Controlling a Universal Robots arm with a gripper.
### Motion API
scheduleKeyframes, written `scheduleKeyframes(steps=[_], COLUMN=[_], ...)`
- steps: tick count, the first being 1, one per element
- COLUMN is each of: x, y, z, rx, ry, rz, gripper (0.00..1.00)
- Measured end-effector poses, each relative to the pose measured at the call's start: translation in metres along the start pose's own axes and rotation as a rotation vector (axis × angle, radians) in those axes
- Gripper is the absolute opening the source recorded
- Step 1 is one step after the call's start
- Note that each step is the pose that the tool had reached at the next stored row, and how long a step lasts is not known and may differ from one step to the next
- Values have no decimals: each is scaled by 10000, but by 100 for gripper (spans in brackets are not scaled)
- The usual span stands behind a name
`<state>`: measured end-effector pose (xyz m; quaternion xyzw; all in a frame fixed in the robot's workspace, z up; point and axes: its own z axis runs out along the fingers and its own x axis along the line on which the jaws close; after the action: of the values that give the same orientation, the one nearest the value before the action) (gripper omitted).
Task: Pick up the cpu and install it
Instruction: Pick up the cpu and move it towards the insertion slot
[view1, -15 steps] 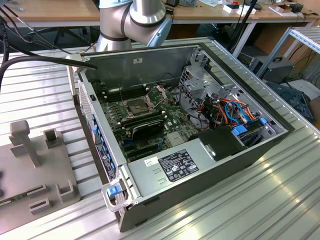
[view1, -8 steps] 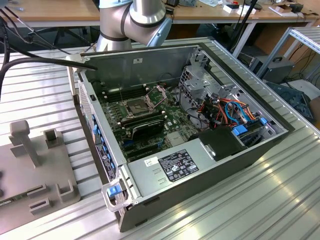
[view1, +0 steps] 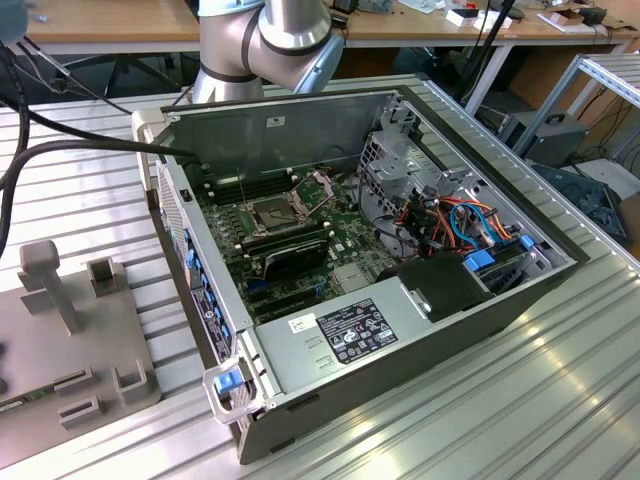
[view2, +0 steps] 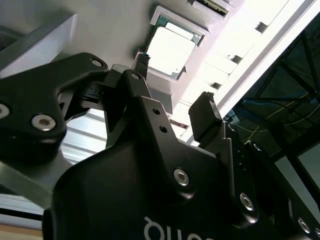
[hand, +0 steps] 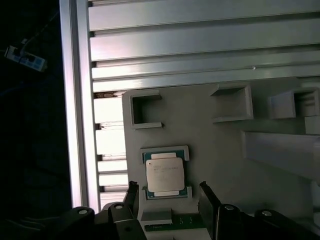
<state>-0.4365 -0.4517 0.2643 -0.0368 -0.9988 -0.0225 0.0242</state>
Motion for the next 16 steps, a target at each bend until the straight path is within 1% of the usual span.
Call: scheduleKeyframes(steps=[9,16], x=[0,-1], y=[0,-1], z=[6,24], rx=[1,2], ry=[0,2], rz=[0,0], gripper=[60,60])
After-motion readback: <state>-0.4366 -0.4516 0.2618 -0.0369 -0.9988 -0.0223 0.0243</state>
